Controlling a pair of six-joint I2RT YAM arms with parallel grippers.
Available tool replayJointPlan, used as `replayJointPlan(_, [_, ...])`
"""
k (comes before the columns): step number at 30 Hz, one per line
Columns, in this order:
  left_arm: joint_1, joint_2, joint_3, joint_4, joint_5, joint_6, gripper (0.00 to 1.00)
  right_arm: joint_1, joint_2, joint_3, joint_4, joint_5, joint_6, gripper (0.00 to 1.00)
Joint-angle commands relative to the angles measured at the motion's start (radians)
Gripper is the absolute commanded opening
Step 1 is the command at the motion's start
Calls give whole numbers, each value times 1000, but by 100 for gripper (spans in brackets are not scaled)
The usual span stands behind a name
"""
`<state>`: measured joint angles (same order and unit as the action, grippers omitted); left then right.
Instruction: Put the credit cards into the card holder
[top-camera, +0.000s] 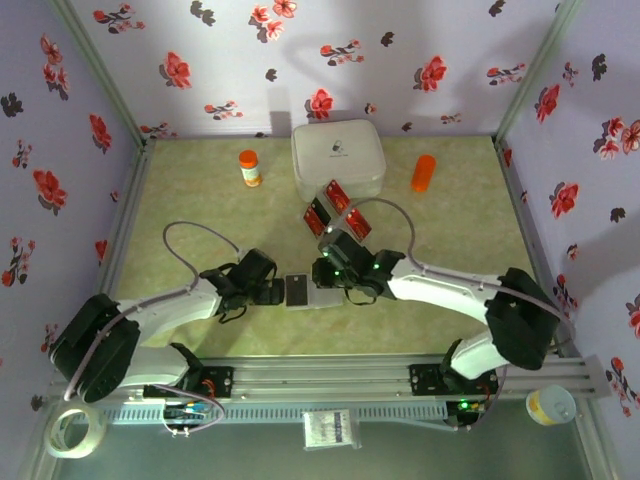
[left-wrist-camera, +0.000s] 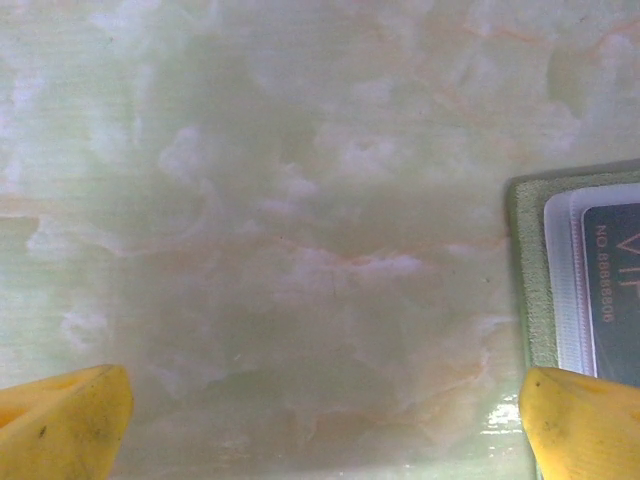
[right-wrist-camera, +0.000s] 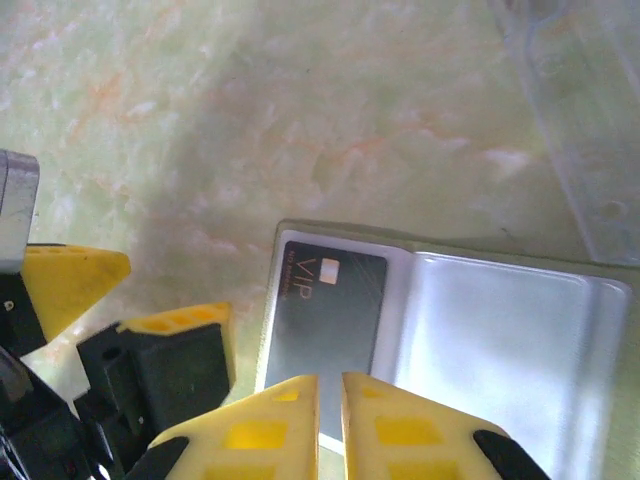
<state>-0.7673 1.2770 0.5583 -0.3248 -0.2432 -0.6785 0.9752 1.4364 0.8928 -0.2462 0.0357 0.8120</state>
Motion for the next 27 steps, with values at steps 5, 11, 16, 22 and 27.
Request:
replayJointPlan(5, [8, -44, 13, -11, 3, 20, 100, 6, -159, -91, -91, 156, 20, 41])
replayJointPlan(11, [8, -63, 15, -16, 10, 22, 100, 5, -201, -122, -161, 210, -15, 59])
replayJointPlan(16, [10, -59, 20, -16, 11, 25, 100, 5, -166, -138, -158, 227, -28, 67])
replayJointPlan(22, [13, -38, 39, -17, 11, 25, 100, 3, -64, -127, -117, 242, -47, 68])
replayJointPlan(27, [13, -39, 43, -21, 10, 17, 100, 1, 9, -106, -78, 255, -76, 66])
